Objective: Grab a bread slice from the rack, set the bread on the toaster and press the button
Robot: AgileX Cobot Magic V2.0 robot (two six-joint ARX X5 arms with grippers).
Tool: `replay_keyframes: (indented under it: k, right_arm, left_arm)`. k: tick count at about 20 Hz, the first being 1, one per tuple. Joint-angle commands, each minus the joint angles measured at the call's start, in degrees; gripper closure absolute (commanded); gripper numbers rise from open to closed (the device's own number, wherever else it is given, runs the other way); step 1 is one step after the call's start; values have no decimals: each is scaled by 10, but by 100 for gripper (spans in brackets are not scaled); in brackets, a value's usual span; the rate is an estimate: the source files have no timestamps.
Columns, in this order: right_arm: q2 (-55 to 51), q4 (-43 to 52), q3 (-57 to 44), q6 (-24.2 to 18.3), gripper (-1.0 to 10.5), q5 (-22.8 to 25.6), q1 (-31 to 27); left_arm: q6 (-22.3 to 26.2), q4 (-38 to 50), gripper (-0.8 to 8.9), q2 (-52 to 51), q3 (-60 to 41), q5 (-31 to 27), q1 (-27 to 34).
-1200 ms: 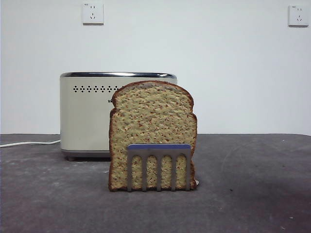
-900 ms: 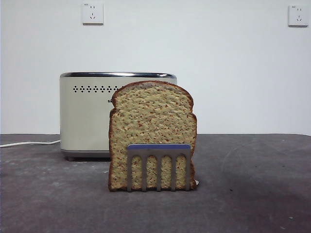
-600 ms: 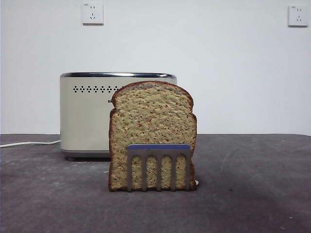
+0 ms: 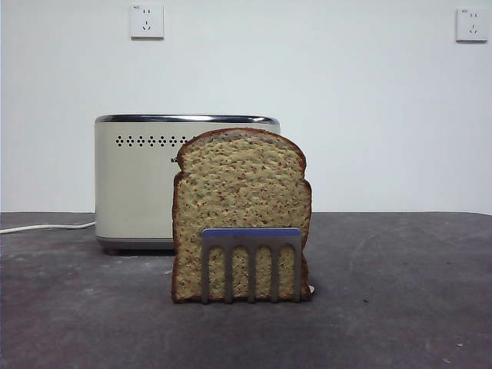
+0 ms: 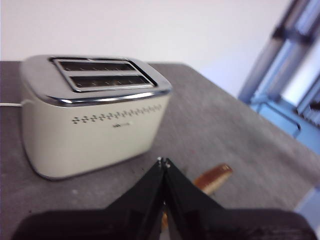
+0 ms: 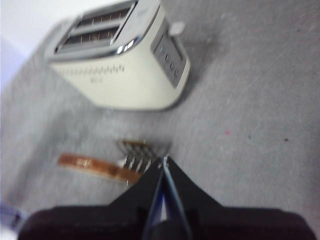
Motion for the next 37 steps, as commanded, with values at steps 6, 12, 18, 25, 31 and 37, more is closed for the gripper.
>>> replay_keyframes:
  k: [6,12,18,25,31,37]
  right_arm:
    - [54,-173,122,-138,958,-1,24]
    - [54,-179,127,-142,958,0,31]
    - [55,-179,127,-142,958,0,31]
    - [55,-179,127,-142,958,-1,31]
    - [55,-179,127,-142,958,-1,31]
    - [69,-179,127,-142,958,-1,31]
  left_arm:
    - [167,-153,821,56,88,30,-20]
    - [175,-171,559,57,92,24,-33]
    - [176,-156,301,59,92,24,-49]
    - [238,-152,301,160,175,2,-144]
    - [314,-192,301,325,295,-108,-283]
    - [374,-170,302,465,317,-240,-416]
